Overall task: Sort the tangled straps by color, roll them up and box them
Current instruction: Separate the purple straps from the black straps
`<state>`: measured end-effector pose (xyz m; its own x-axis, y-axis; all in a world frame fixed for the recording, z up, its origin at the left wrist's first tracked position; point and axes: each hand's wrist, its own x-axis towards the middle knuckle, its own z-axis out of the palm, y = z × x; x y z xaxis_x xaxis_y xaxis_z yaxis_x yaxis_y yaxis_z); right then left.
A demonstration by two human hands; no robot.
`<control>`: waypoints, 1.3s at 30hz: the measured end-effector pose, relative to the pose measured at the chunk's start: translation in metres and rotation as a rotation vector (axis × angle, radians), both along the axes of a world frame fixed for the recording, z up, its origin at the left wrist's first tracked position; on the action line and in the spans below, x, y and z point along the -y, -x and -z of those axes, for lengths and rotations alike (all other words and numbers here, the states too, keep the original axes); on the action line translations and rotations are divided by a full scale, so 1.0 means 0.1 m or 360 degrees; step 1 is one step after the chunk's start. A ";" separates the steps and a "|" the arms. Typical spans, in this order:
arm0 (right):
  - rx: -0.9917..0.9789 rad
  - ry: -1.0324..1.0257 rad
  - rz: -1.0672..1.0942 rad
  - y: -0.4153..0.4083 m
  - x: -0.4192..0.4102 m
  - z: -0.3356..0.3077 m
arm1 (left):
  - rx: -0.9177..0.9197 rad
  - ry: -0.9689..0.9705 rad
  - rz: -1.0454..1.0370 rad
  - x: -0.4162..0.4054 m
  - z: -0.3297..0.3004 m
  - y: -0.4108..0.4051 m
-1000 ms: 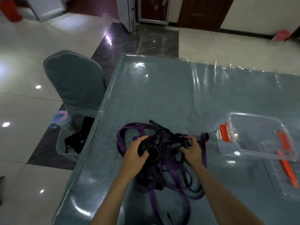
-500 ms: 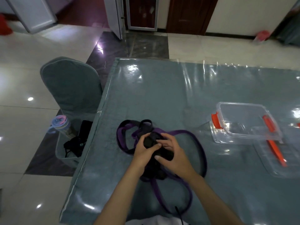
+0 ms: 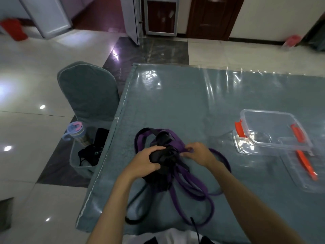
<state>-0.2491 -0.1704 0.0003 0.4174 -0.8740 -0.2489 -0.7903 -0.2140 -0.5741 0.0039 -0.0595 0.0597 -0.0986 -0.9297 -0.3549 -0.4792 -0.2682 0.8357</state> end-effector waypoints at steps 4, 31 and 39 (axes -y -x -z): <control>0.0535 0.0085 0.0537 0.00 0.20 -0.17 | 0.0070 0.0137 -0.0105 0.00 -0.06 -0.20; 0.0835 0.0325 0.1337 0.45 0.08 0.06 | 0.0218 0.0462 -0.1161 -0.10 0.09 -0.74; 0.0316 -0.0202 0.0680 0.23 -0.02 0.24 | 0.0348 0.0173 -0.0469 -0.09 0.41 -0.57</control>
